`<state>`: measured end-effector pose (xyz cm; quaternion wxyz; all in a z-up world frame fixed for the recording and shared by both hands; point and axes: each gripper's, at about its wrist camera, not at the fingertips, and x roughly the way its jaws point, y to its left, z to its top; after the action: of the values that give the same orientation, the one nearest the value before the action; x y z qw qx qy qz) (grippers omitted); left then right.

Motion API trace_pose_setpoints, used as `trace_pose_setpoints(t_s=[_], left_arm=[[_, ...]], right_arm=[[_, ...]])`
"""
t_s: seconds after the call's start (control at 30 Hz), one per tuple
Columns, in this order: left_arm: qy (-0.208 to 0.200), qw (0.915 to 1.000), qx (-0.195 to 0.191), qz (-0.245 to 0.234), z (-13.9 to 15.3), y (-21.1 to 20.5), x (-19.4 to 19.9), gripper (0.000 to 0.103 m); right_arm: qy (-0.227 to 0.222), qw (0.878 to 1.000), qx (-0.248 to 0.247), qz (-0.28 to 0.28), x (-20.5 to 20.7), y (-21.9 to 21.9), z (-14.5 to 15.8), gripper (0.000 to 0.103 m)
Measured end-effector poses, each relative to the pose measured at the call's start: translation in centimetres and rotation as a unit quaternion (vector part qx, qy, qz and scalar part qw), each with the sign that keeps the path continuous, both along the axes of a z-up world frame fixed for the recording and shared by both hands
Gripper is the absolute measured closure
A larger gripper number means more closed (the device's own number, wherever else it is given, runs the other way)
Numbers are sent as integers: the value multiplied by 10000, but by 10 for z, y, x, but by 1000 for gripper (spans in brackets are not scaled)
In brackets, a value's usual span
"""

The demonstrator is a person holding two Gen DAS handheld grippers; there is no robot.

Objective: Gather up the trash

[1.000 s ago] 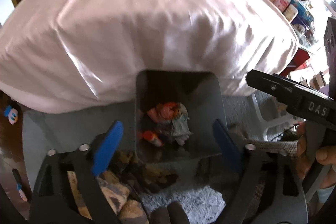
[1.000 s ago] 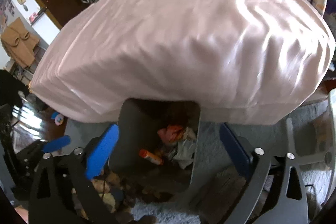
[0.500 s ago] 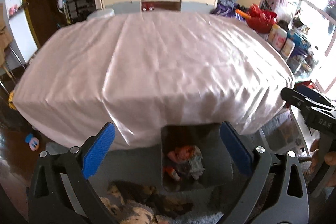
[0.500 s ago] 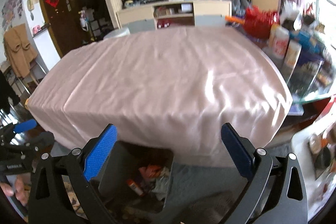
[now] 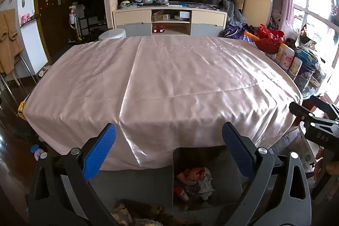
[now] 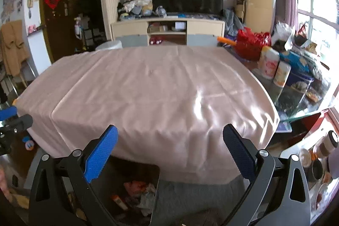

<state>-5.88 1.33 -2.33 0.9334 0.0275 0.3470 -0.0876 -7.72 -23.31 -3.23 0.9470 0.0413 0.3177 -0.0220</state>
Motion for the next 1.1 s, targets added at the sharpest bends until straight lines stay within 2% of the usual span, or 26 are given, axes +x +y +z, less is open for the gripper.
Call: trace_pose_setpoints(t_s=[0.17,0.27,0.77,1.1], left_arm=[[11,9999,107,25,-9,-1,-4,8],[60,9999,73,70,-12,2,-3,8],[-433,9989,162,42,-1,-5,-13,8],[-424,9989,176,54,-2,-6,-11,8]], right_arm=[[-96,9998,-158,-99,-5,1,2,3],[-76,9999,-71,-137,-7,-2,1,3],[-329,9988,51,-370,-18,-12,7,3],[-424,9982,62,-422,-20,-15,10,3]])
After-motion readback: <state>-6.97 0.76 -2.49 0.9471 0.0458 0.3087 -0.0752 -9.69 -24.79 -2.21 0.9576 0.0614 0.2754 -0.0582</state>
